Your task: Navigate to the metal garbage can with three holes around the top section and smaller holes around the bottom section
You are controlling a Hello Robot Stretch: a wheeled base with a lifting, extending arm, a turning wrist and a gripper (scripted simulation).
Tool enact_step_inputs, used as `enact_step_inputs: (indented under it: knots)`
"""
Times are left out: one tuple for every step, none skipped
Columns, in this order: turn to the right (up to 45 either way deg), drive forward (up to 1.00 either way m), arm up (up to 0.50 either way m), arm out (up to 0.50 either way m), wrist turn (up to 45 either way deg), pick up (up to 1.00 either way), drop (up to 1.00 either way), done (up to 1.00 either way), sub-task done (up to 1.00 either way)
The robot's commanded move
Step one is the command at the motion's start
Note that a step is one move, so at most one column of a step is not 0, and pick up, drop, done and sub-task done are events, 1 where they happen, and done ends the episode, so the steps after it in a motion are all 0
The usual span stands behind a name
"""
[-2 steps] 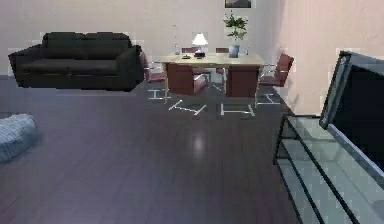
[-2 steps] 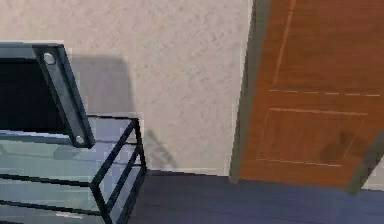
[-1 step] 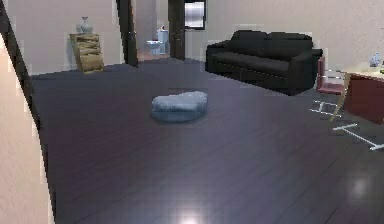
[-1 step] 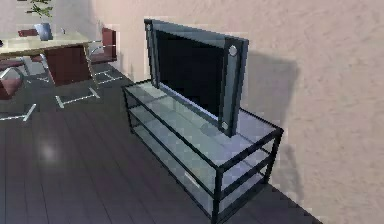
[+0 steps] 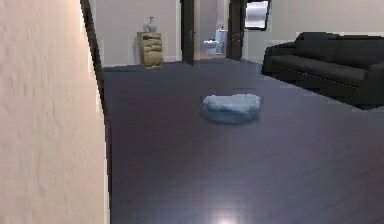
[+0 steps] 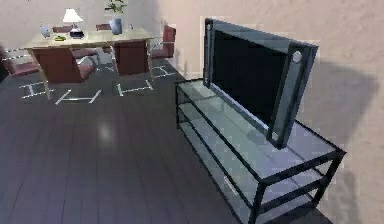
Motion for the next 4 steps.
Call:
enact_step_inputs:
  knots:
    - [0.0,1.00,0.00,0.00,0.0,0.00,0.00,0.00,0.00]
    - [-3.0,0.00,0.00,0.00,0.0,0.00,0.00,0.00,0.00]
    - [0.0,0.70,0.00,0.00,0.0,0.00,0.00,0.00,0.00]
    - [-21.0,0.00,0.00,0.00,0.0,0.00,0.00,0.00,0.00]
